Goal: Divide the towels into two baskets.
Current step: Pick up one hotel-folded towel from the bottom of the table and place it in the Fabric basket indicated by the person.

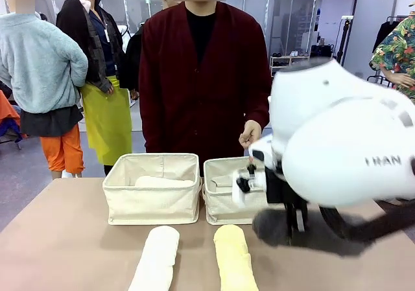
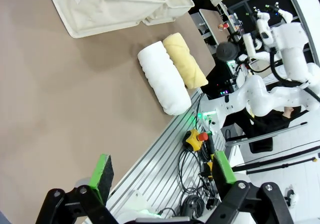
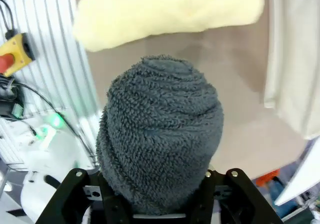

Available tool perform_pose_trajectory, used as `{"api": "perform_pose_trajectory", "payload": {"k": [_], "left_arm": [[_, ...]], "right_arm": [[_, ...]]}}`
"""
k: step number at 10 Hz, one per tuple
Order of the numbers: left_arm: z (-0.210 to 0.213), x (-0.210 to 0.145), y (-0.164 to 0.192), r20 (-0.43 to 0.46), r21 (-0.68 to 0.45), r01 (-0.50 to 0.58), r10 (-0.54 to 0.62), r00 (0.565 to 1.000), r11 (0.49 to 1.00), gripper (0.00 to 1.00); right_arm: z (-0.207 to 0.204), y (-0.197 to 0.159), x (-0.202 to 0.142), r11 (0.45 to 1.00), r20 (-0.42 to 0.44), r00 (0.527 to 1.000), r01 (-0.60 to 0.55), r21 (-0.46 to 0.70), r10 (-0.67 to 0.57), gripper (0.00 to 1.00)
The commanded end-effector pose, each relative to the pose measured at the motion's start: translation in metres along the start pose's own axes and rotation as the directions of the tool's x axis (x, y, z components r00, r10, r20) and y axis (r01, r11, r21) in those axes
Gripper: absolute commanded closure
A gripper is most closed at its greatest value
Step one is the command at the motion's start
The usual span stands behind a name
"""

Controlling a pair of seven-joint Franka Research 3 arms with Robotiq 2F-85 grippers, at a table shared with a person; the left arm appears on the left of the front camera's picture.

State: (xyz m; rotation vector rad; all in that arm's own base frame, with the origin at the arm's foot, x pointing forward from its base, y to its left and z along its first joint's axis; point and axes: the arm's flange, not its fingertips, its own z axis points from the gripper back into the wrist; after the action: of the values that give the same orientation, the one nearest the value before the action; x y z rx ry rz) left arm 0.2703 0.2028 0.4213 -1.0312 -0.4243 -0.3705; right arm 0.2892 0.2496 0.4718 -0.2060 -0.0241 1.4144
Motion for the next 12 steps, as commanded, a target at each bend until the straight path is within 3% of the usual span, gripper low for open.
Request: {"api": "perform_pose_trajectory", "payload": {"k": [1, 2, 4, 7, 8, 9, 12], "left_arm": [[0.003, -0.002, -0.002, -0.004, 0.003, 0.007, -0.007, 1.000, 1.000, 0.00], [0.003, -0.002, -0.002, -0.004, 0.003, 0.007, -0.007, 1.000, 1.000, 0.00], [0.003, -0.002, -0.002, -0.004, 0.003, 0.007, -0.007, 1.000, 1.000, 0.00], [0.003, -0.002, -0.002, -0.004, 0.003, 0.007, -0.007, 1.000, 1.000, 0.00], [0.003, -0.002, -0.002, -0.004, 0.003, 0.007, -0.007, 1.000, 1.000, 0.00], [0.003, -0.002, -0.002, -0.004, 0.003, 0.007, -0.007, 1.000, 1.000, 0.00], [0.003, -0.002, -0.002, -0.004, 0.003, 0.007, -0.007, 1.000, 1.000, 0.00]], "right_arm": [[0.018, -0.056, 0.023, 0.996, 0.006, 0.997, -0.083, -0.026, 0.083, 0.63], [0.022, -0.080, 0.036, 0.987, 0.020, 0.986, -0.162, -0.019, 0.163, 0.63], [0.021, -0.133, 0.062, 0.975, -0.004, 0.980, -0.198, -0.104, 0.199, 0.63], [0.022, -0.190, 0.101, 0.954, 0.031, 0.956, -0.290, -0.081, 0.293, 0.63], [0.018, -0.208, 0.114, 0.959, 0.066, 0.956, -0.282, -0.044, 0.284, 0.63], [0.007, -0.233, 0.124, 0.972, 0.046, 0.971, -0.233, -0.037, 0.234, 0.63], [-0.010, -0.260, 0.130, 0.977, 0.045, 0.976, -0.213, 0.025, 0.211, 0.63]]}}
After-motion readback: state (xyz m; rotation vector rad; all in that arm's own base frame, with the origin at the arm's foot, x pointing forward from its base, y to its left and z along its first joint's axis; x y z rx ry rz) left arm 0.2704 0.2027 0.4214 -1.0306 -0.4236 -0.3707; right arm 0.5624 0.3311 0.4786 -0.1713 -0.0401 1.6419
